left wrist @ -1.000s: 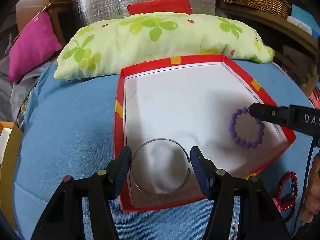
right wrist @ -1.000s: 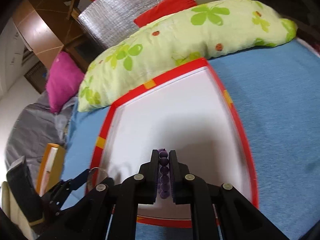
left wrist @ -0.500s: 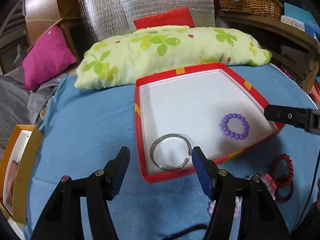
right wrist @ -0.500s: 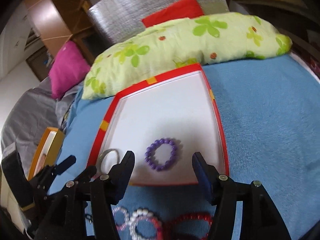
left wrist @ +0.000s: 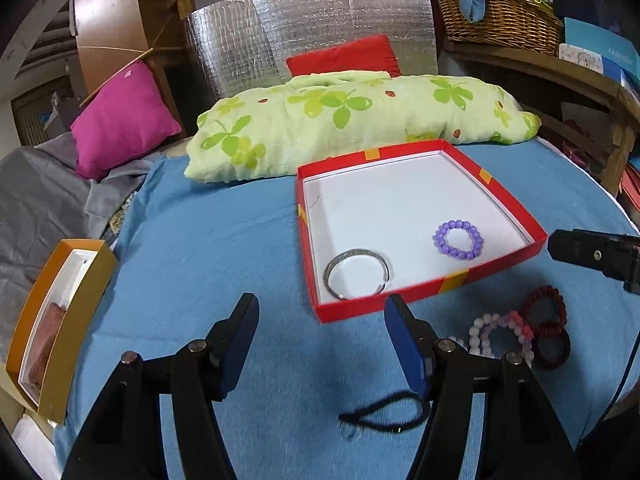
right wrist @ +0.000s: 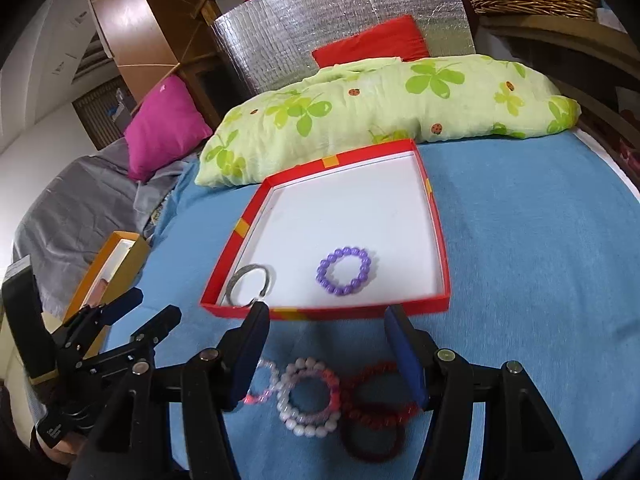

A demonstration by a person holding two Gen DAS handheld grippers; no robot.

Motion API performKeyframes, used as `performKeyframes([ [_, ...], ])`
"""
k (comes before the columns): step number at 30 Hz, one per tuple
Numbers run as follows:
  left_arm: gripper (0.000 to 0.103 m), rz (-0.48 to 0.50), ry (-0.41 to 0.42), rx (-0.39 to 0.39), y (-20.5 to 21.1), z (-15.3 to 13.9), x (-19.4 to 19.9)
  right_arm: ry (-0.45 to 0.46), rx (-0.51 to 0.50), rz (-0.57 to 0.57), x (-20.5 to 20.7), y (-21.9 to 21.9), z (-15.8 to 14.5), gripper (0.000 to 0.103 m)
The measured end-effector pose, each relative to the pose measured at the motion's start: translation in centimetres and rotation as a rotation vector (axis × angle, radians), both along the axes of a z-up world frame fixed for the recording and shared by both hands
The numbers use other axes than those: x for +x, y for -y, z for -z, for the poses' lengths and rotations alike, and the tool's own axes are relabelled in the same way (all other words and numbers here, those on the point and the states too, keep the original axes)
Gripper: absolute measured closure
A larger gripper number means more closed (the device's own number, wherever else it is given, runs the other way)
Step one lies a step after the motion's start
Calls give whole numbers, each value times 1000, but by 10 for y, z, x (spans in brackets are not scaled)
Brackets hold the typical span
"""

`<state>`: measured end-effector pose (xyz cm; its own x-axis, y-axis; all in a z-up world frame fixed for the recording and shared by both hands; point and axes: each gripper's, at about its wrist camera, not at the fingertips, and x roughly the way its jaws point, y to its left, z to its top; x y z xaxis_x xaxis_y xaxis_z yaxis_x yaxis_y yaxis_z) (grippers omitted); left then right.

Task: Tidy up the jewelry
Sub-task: 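Release the silver bangle into the tray with the left tool, then move the right tool to the dark red bead bracelet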

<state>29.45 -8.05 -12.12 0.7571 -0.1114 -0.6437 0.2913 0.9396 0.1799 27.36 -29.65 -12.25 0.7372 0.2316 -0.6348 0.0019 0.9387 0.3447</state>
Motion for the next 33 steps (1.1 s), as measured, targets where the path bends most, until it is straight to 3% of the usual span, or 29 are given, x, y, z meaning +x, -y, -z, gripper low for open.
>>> performKeyframes([
  [10,36,-70,47,5,-32,-7,-26,1,-33,-63,-28,-25,5,39],
  [33,35,-130,76,14,-65,-10,-31,-10,-75,-105,-27,-38,11,39],
])
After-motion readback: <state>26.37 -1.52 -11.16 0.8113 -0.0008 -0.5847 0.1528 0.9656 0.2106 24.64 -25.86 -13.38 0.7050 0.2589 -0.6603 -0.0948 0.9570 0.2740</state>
